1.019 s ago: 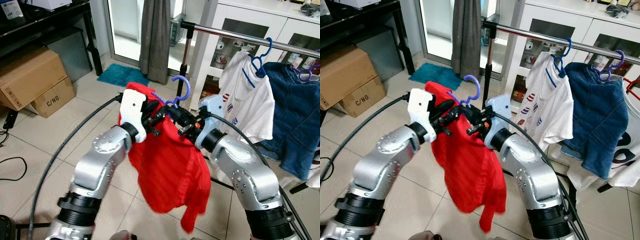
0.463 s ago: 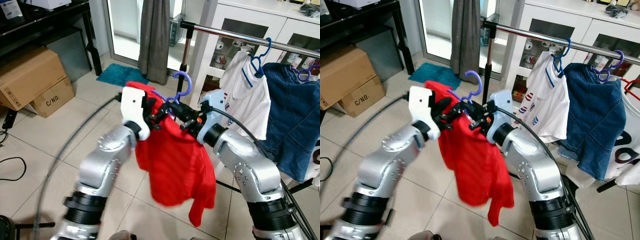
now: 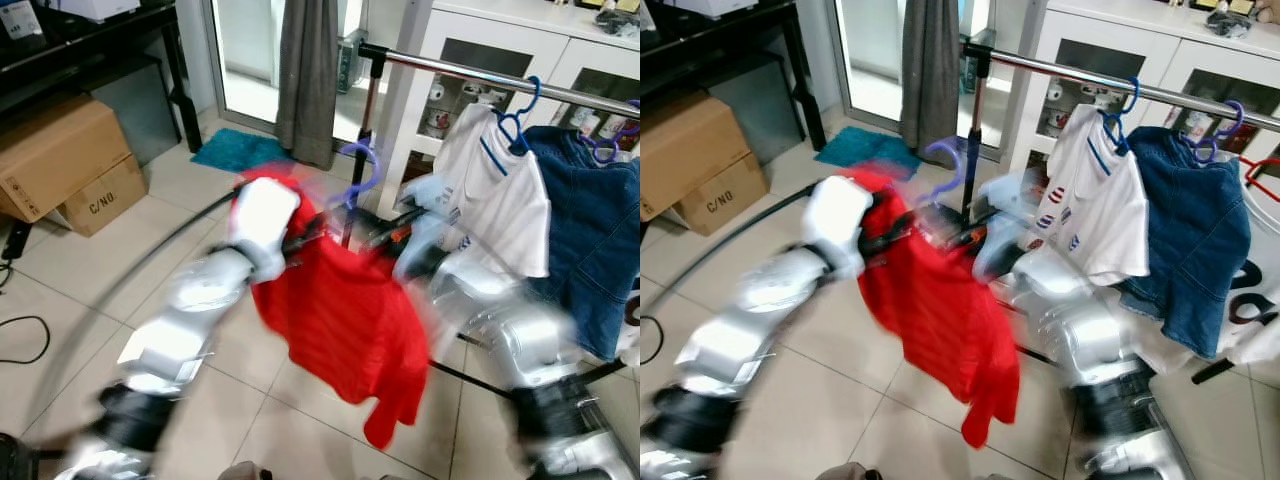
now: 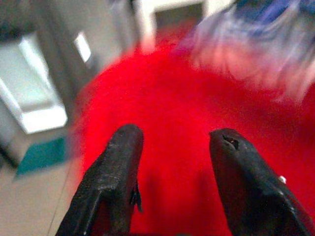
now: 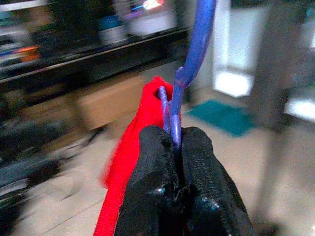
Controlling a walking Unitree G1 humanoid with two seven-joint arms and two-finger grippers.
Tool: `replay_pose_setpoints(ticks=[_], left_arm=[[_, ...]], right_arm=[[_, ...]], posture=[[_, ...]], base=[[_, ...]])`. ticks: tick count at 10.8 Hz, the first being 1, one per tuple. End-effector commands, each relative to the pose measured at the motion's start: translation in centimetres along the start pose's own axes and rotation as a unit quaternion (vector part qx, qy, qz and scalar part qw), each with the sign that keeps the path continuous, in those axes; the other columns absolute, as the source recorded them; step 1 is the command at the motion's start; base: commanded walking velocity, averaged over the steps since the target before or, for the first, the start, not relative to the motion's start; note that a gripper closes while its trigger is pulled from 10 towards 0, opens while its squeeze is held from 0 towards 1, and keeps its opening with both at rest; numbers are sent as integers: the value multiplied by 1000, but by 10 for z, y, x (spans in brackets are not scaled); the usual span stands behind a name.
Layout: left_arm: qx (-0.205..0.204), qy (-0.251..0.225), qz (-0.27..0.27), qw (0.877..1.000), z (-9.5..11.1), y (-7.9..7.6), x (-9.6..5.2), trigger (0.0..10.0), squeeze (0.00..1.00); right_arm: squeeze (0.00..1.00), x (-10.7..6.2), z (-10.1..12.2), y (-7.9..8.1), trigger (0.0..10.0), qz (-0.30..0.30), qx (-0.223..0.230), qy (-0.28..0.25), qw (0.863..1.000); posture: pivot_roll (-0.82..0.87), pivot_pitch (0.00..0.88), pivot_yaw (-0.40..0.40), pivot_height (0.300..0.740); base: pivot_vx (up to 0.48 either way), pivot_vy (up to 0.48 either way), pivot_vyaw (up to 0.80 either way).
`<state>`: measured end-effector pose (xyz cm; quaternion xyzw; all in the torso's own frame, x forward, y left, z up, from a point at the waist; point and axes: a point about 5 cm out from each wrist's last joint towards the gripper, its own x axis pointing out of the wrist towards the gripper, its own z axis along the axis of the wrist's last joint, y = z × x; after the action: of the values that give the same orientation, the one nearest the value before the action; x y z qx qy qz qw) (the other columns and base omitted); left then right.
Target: Hang hanger
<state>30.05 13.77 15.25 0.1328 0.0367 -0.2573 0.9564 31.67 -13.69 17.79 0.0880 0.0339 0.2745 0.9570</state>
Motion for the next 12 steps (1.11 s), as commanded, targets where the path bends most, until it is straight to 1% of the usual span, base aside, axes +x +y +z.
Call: replay_pose_setpoints(ticks=[1,2,3,4,5,6,7,8,9,10,11,12], left_arm=[[-7,-19,-30,999,4,-1,-1,10000,0],[-8,-32,-58,998,5,8,-8,10000,0],[-30,-48,-71,996,7,16,-13,10000,0],[-15,-34,-17,999,5,37,-15,10000,0],[-38,-53,-4,998,9,35,-13,10000,0],[-52,-69,2,996,13,27,-8,10000,1000],[-59,-78,9,995,15,21,-3,10000,1000],[-85,-93,29,992,18,17,7,10000,1000],[-110,-103,32,988,22,14,14,10000,663],[-120,-109,13,987,27,10,19,10000,0],[-120,-121,-45,984,37,-3,27,10000,0],[-107,-116,-57,986,39,-7,31,10000,0]], right_arm=[[0,2,12,-3,0,-10,-7,-30,999],[0,4,15,-7,0,-11,-7,-35,999],[0,4,16,-7,0,-9,-7,-36,999],[0,3,19,-8,0,-10,-10,-41,999],[0,2,20,-9,0,-14,-10,-45,999],[0,1,20,-9,0,-13,-10,-47,999],[0,1,20,-9,0,-11,-9,-49,999],[0,2,22,-5,0,1,-9,-53,999],[0,3,24,-2,0,15,-11,-57,998],[0,4,25,1,0,28,-11,-61,998],[0,5,25,7,0,49,-11,-62,997],[0,6,24,10,0,56,-11,-63,996]], posture=[[-69,0,-47,740],[-69,0,-45,740],[-74,0,-39,740],[-79,0,-33,740],[-83,0,-31,740],[-85,0,-29,740],[-86,0,-30,740],[-87,0,-31,740],[-84,0,-36,740],[-82,0,-39,740],[-82,0,-40,740],[-84,0,-36,740]], base=[[0,0,0],[0,0,0],[0,0,0],[0,0,0],[0,0,0],[0,0,0],[0,0,0],[0,0,0],[0,0,0],[0,0,0],[0,0,0],[0,0,0]])
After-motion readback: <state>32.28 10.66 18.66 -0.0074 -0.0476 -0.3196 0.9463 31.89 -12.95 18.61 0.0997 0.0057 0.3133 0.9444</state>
